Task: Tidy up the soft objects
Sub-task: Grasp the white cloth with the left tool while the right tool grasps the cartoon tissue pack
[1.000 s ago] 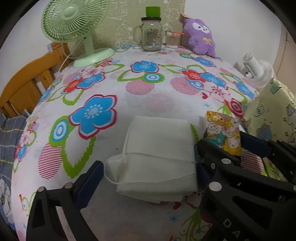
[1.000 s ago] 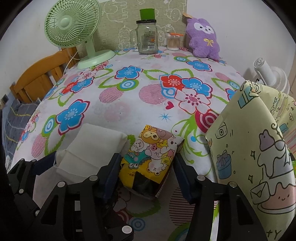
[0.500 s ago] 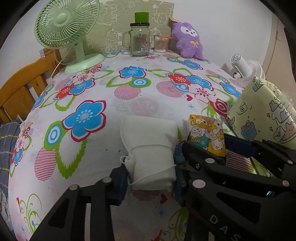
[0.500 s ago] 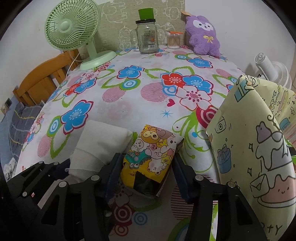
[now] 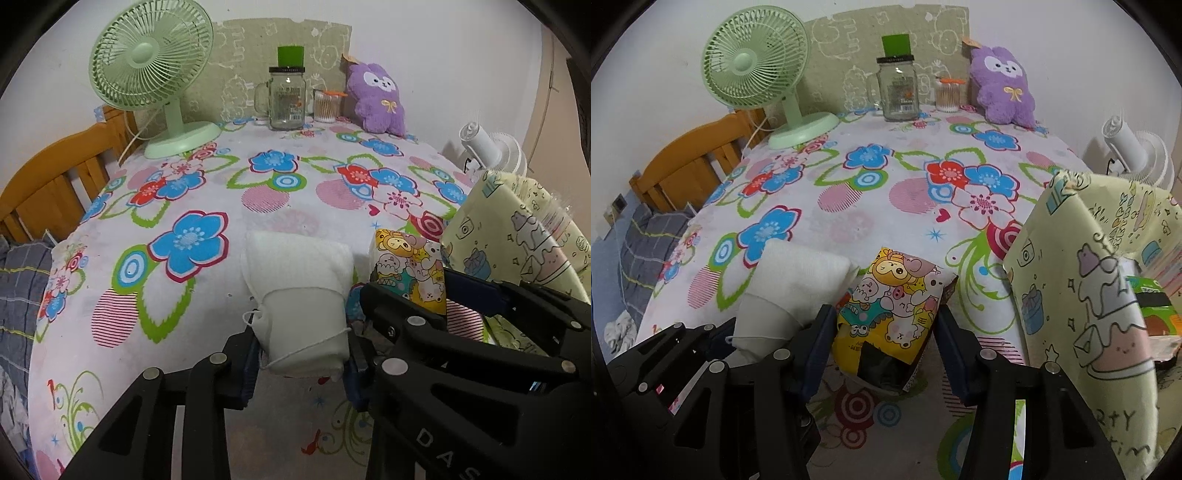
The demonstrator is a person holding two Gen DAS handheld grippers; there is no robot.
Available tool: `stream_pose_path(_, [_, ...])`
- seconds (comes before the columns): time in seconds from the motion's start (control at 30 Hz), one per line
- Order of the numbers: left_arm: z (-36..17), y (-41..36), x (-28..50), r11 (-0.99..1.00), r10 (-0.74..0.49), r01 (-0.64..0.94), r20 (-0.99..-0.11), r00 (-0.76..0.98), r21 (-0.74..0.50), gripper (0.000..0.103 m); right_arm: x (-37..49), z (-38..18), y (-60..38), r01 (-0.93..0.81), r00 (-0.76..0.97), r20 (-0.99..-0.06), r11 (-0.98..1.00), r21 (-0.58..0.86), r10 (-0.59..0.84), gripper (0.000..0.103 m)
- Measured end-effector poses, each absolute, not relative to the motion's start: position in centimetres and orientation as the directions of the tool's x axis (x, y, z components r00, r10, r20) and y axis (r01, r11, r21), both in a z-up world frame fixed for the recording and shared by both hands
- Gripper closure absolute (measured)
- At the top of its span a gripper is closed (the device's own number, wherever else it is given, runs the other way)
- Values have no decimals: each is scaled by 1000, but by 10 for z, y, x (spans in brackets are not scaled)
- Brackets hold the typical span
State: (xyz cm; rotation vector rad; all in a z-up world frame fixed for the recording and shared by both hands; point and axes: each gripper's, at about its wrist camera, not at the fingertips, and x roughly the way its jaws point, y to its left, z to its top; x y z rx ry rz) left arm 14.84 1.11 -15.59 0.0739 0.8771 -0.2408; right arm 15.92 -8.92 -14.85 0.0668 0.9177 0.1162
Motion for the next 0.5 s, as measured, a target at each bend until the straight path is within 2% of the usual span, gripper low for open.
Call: stream_pose_path(0.5, [-120, 15, 124, 978, -164, 208, -721, 673, -28, 65, 136, -110, -86, -108, 660, -737, 989, 99, 145, 46])
